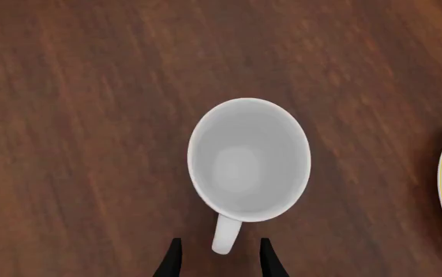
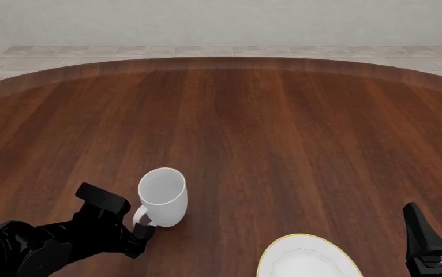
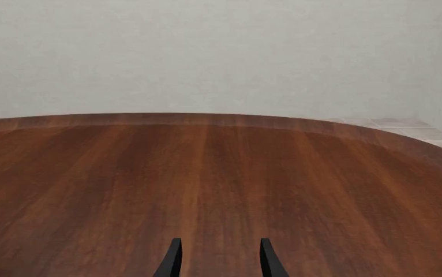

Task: Put the white mug on the plate.

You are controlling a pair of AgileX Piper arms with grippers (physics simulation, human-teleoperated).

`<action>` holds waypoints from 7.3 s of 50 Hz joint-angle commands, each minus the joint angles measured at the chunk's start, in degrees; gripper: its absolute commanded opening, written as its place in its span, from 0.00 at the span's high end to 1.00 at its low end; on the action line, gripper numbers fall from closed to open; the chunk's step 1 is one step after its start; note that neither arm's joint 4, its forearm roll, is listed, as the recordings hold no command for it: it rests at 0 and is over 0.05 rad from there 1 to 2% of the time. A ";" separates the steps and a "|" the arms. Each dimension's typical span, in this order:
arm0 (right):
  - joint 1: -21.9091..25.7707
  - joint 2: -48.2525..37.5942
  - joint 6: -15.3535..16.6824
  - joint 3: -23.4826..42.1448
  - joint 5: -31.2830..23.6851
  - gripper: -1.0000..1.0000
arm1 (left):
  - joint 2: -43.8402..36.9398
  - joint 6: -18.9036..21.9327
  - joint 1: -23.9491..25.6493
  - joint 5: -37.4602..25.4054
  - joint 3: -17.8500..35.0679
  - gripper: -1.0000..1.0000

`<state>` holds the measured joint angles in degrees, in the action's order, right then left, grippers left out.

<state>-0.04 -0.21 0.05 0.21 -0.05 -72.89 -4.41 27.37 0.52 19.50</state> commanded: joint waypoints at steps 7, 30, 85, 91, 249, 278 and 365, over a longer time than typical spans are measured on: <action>-0.01 -0.05 -0.02 -0.01 0.05 0.00 | -2.52 -0.59 0.86 1.41 0.44 0.00; -0.01 -0.04 -0.02 -0.01 0.05 0.00 | -4.90 -0.83 1.11 2.50 1.22 0.00; -0.01 -0.04 -0.02 -0.01 0.05 0.00 | 9.07 4.80 4.50 -14.26 8.30 1.00; -0.01 -0.05 -0.02 -0.01 0.04 0.00 | 10.97 0.88 9.52 -16.66 9.97 1.00; -0.01 -0.04 -0.02 -0.01 0.05 0.00 | -16.94 -1.55 41.59 -5.98 26.30 1.00; 0.00 -0.04 -0.01 -0.01 0.05 0.00 | -18.44 -1.72 41.93 -4.77 26.07 1.00; 0.00 -0.04 0.00 -0.01 0.05 0.00 | 3.68 3.23 39.67 -15.62 26.07 0.00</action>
<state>-0.03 -0.21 0.05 0.21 -0.05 -73.89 -1.81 68.09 -13.63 46.46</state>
